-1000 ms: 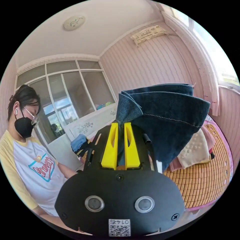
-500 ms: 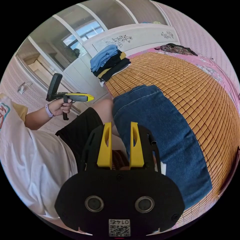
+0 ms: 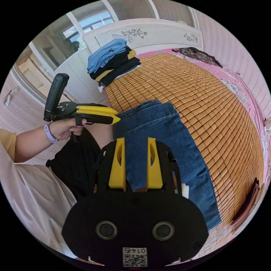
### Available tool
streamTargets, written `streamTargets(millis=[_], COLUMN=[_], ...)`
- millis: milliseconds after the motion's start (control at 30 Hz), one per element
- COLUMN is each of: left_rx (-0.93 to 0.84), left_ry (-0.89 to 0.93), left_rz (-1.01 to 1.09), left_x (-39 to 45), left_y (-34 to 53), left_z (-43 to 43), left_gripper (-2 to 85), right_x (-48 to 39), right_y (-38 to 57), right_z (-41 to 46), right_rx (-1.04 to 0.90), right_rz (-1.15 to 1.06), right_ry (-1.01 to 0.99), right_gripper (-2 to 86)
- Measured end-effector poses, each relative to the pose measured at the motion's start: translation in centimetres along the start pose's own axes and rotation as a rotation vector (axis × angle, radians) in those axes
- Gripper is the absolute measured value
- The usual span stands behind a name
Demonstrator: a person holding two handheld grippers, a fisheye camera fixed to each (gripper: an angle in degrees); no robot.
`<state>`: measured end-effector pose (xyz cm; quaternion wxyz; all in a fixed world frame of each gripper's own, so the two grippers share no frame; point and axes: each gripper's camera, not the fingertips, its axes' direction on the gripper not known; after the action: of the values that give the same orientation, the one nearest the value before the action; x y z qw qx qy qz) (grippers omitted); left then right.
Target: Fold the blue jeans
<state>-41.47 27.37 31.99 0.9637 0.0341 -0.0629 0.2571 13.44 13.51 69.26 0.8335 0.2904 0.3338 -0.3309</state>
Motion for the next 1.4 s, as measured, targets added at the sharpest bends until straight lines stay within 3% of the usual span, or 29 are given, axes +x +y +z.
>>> streamTargets(millis=[167,267,467,600,733,833,967,1167,1233,1333,1400], left_rx=[-0.131,-0.120,-0.164,-0.051,0.074,0.074,-0.229,-0.222,-0.216,-0.229,-0.235], left_ry=[-0.015,0.014,-0.025,0.017,0.061,-0.087,-0.099,-0.170,-0.169,-0.167,-0.183], left_rz=[0.007,-0.013,0.080,0.177,0.232,0.174,0.040,0.127,0.116,0.116,0.139], left_x=[0.2,-0.2,1.8,4.3,5.9,4.2,0.2,2.1,2.2,2.6,3.1], left_y=[-2.9,-3.6,-5.2,-6.5,-7.0,-7.2,-7.0,-7.2,-7.3,-7.7,-8.1], left_z=[3.9,3.9,3.4,-0.7,-4.9,-4.0,3.3,3.8,3.9,4.2,4.5], left_gripper=[10.1,9.7,0.7,-0.4,-0.6,-0.3,1.6,3.8,3.8,2.5,1.3], right_x=[3.5,5.1,6.7,6.6,5.9,5.6,5.3,5.7,6.8,9.3,9.8], right_y=[5.3,10.4,18.8,21.0,21.6,21.3,20.4,19.1,19.1,18.4,17.2], right_z=[-4.3,-6.5,-10.9,-13.7,-16.8,-17.7,-18.4,-19.9,-19.5,-18.9,-19.6], right_rx=[0.062,0.091,0.174,0.263,0.311,0.281,0.242,0.189,0.126,0.001,-0.040], right_rz=[0.240,0.414,0.693,0.744,0.780,0.803,0.842,0.938,0.994,1.069,1.056], right_ry=[-0.030,-0.028,-0.026,-0.070,0.045,0.103,0.176,0.334,0.298,0.078,0.069], right_gripper=[11.4,11.1,10.4,10.2,12.2,14.4,18.2,20.1,18.2,11.8,8.9])
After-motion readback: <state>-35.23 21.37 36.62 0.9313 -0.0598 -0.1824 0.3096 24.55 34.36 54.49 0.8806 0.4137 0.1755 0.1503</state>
